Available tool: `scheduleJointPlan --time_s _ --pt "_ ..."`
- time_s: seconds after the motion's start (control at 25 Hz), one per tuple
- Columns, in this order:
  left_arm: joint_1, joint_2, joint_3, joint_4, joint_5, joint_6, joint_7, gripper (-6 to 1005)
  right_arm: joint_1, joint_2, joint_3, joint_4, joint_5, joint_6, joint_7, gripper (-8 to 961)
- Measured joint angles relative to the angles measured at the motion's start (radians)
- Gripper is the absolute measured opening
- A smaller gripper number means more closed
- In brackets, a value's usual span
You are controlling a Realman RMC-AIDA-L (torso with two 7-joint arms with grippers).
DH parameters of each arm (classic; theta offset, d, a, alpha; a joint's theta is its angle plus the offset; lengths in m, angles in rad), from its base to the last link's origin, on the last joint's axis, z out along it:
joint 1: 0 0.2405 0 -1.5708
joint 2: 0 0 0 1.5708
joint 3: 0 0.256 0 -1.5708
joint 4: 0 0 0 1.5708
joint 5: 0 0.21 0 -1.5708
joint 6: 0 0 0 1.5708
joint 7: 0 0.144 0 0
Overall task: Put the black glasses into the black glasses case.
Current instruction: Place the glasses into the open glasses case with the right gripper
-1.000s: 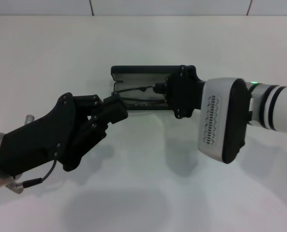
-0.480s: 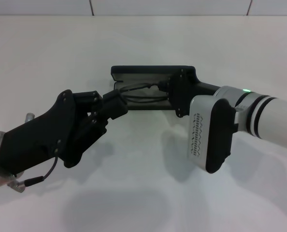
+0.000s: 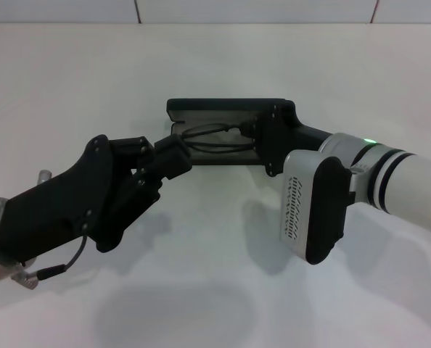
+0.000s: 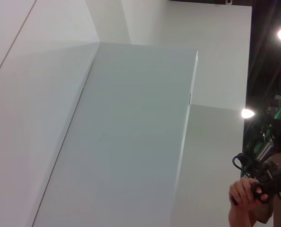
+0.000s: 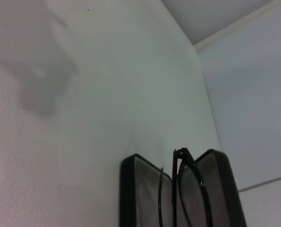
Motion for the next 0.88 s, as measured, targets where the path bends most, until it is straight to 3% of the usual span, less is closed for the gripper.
scheduleJointPlan --time_s 0.88 --pt "-0.010 -0.003 0.000 -0.020 0.006 0.000 0.007 90 0.003 0.000 -0.012 0.046 0.006 0.049 0.007 40"
